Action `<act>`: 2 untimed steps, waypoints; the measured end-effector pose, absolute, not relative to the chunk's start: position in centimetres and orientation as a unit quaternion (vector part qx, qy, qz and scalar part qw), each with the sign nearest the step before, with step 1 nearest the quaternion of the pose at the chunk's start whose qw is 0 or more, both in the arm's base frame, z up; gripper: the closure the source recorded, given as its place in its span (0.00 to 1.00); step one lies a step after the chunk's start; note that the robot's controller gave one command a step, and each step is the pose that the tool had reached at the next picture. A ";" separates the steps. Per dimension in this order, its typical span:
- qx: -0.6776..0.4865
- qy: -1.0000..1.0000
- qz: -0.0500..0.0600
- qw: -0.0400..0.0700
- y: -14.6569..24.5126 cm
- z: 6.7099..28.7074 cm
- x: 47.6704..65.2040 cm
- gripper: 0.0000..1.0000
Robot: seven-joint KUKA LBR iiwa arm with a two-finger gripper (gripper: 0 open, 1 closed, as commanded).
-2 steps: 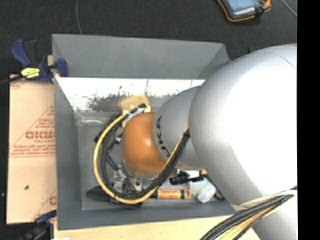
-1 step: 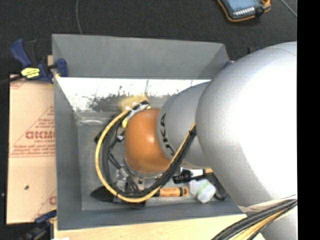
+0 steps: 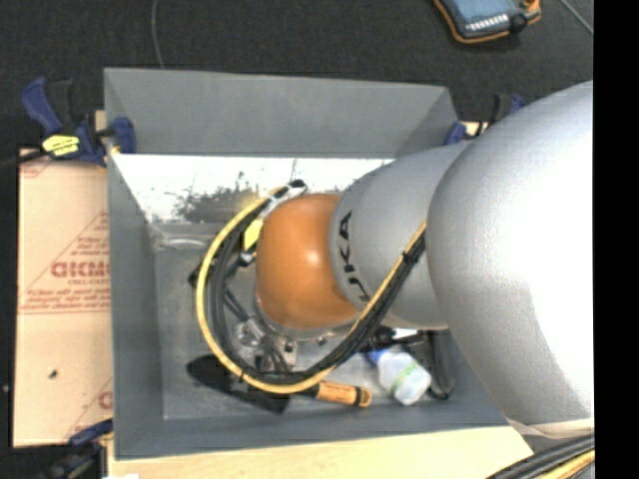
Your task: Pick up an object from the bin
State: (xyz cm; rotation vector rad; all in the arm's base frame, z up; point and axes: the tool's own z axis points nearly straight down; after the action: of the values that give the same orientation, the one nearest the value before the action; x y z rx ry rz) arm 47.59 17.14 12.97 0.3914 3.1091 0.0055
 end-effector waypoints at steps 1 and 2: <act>0.125 0.992 0.003 0.006 17.1 14.3 47.7 1.00; 0.124 0.992 0.002 0.004 17.0 17.2 47.6 1.00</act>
Offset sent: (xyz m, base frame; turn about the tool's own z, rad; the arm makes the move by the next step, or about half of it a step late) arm 0.0010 -0.0005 0.0583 -0.0002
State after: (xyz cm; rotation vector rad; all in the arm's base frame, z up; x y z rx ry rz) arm 47.64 16.99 17.20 0.3889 3.1096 0.0053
